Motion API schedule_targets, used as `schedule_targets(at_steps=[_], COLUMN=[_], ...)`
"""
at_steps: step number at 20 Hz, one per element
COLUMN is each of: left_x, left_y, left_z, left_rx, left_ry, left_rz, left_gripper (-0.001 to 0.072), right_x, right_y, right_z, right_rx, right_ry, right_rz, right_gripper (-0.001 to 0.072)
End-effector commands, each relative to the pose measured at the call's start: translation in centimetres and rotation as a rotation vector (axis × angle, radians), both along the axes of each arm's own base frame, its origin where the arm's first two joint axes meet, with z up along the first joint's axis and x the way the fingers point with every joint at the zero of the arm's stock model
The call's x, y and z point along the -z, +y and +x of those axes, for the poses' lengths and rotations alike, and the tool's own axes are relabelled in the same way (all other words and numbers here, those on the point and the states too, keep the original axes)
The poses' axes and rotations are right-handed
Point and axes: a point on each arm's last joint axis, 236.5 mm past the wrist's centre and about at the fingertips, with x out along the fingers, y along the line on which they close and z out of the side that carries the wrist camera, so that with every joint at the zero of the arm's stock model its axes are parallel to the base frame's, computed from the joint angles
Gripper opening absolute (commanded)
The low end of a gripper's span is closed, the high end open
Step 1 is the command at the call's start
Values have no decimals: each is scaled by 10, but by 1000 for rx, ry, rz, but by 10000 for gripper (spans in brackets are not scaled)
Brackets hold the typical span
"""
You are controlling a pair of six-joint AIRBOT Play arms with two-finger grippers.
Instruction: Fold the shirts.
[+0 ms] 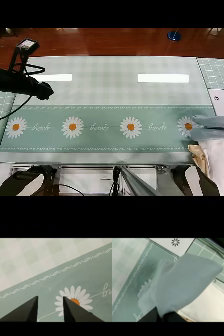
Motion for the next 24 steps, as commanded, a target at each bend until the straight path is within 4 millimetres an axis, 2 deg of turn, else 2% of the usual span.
schedule_targets(at_steps=[1,6,9,11,12,14,18,20,23,24], left_x=[2,2,3,2,2,2,2,2,1,1], left_y=[12,38,55,64,68,75,90,96,106,110], left_z=[2,4,5,5,5,5,4,4,4,4], left_rx=[-6,-68,-123,-151,-163,-184,-228,-244,-268,-276], left_ry=[-6,-4,-1,-1,-2,-2,0,1,-7,-6], left_rz=[55,99,96,96,96,96,96,96,108,112], left_gripper=[396,396,396,396,396,396,395,395,396,395], right_x=[46,94,103,103,106,120,144,152,155,156], right_y=[9,-9,-17,-15,-10,-3,14,10,-6,-16], right_z=[-45,-106,-162,-205,-218,-226,-248,-260,-266,-265], right_rx=[81,146,240,309,373,413,416,408,399,392], right_ry=[203,492,637,741,743,714,825,886,909,900], right_rz=[113,128,162,202,236,296,381,364,289,250], right_gripper=[28,28,28,28,28,28,29,30,31,80])
